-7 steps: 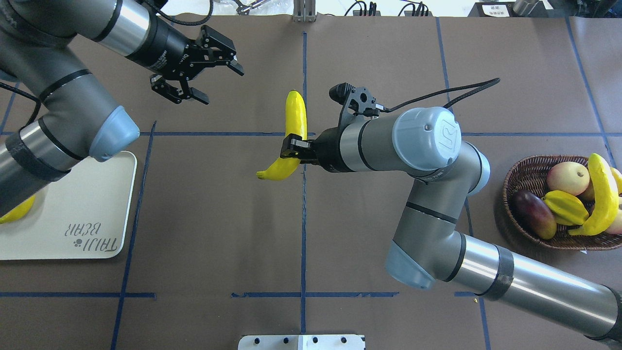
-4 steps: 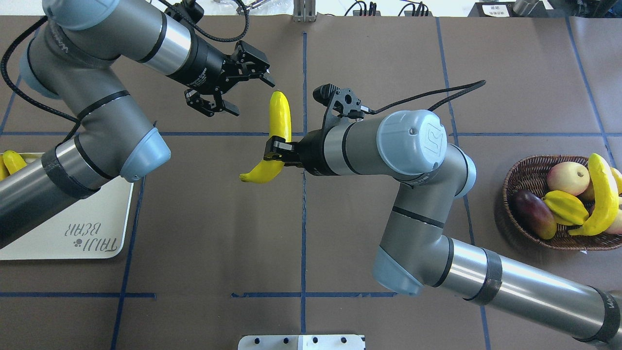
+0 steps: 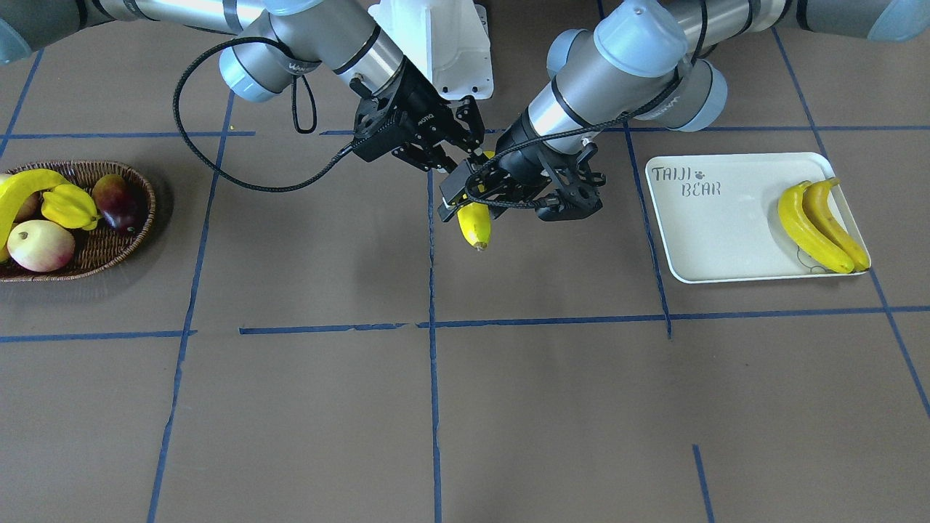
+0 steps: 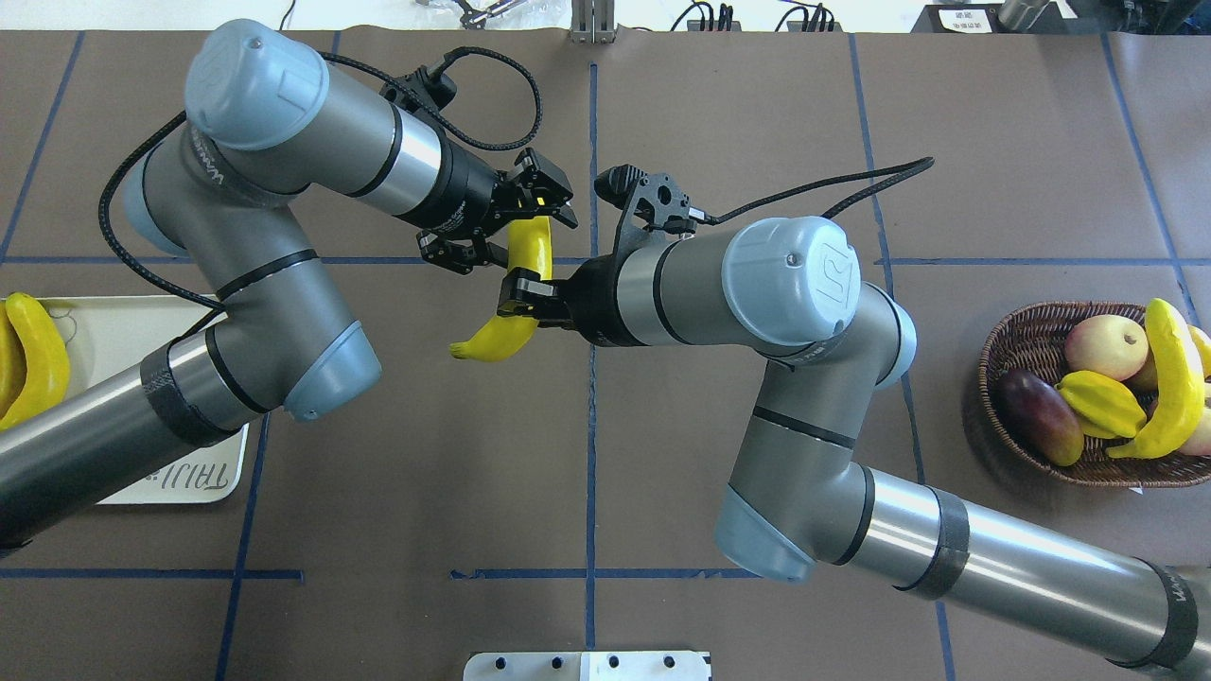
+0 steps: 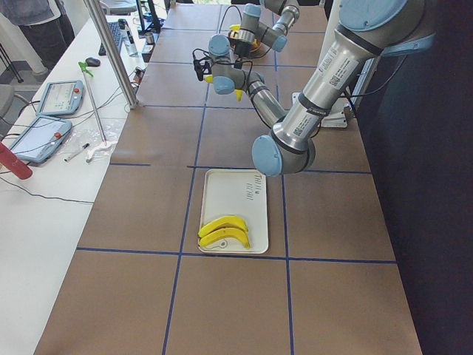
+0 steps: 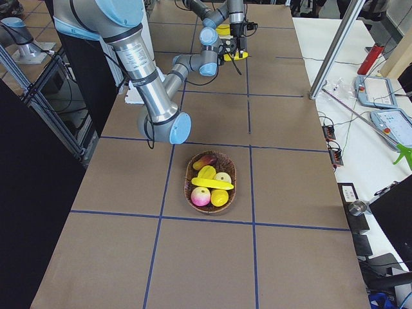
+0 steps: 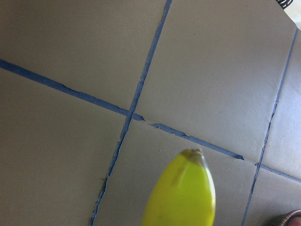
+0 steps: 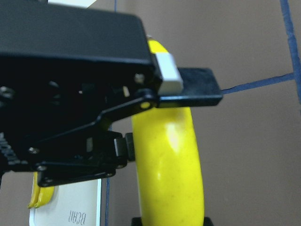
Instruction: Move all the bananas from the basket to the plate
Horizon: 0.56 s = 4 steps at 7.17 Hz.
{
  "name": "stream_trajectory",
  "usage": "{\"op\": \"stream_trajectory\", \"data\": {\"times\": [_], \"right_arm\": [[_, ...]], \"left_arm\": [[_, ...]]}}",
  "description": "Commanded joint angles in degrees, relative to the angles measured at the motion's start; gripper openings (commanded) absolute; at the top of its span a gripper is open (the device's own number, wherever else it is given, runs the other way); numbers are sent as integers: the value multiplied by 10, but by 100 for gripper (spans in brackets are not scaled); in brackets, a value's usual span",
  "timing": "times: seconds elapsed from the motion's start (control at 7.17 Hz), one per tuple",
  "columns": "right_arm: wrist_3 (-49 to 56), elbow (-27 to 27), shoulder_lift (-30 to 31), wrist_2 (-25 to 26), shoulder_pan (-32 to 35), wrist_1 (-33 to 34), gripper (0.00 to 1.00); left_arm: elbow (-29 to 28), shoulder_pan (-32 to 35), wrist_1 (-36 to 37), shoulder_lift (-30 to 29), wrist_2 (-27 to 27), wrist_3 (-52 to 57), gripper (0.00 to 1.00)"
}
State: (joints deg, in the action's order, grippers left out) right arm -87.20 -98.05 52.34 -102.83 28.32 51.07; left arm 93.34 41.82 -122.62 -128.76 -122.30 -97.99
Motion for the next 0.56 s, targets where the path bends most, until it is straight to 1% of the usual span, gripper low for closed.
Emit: {"op": "stream_trajectory", "data": {"times": [0.0, 0.14, 0.28, 0.42], "right_arm": [[0, 0, 0, 0, 0, 1, 4], [1, 0, 0, -1, 1, -3, 37], [1, 0, 1, 0, 1, 1, 99], [4, 0, 1, 0, 2, 1, 100]], "left_arm": [[1, -1, -1, 3, 0, 0, 32], [2, 0, -3, 4, 0, 3, 3], [3, 3, -4, 4, 0, 4, 0], [8, 5, -3, 4, 0, 3, 0]]}}
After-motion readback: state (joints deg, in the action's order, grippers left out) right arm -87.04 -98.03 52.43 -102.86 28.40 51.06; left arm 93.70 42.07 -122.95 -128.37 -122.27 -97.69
